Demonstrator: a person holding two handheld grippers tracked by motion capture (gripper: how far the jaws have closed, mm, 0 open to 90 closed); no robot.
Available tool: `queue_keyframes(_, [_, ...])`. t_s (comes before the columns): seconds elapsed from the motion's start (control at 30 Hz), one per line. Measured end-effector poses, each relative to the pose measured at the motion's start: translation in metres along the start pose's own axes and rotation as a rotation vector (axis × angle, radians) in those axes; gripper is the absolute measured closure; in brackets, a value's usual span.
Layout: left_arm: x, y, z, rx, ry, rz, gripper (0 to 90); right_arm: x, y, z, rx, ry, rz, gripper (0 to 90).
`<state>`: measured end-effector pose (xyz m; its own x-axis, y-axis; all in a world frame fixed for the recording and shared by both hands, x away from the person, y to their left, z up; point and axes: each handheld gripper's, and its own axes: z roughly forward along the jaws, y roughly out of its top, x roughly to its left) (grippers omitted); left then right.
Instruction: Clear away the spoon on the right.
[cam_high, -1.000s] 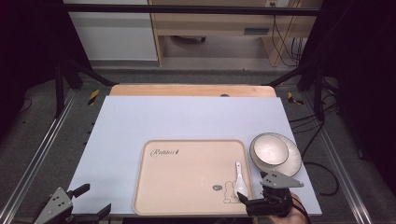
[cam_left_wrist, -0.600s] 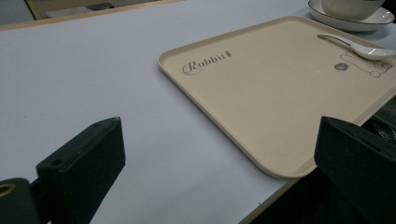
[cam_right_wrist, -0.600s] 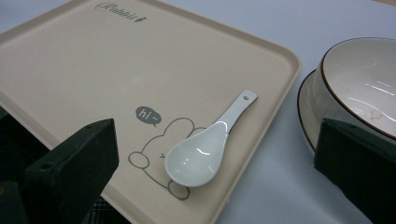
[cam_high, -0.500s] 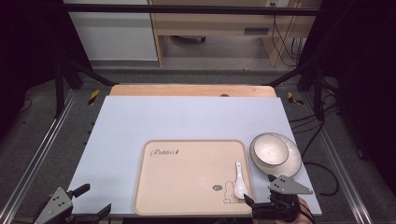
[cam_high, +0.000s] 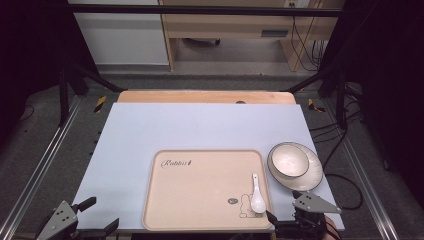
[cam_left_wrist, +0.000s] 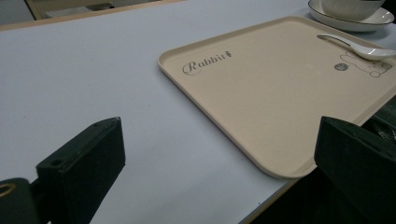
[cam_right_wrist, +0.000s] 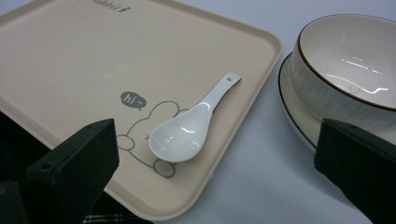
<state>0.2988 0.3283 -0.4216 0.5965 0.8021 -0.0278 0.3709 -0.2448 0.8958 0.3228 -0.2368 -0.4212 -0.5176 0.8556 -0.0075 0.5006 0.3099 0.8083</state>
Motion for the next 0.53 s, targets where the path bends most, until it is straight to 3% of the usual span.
queue_keyframes(0.53, [0.0002, 0.0004, 0.0007, 0.003, -0.002, -0.001, 1.4, -0.0026, -0.0038, 0.0011, 0.024, 0.000, 0.030, 0.4])
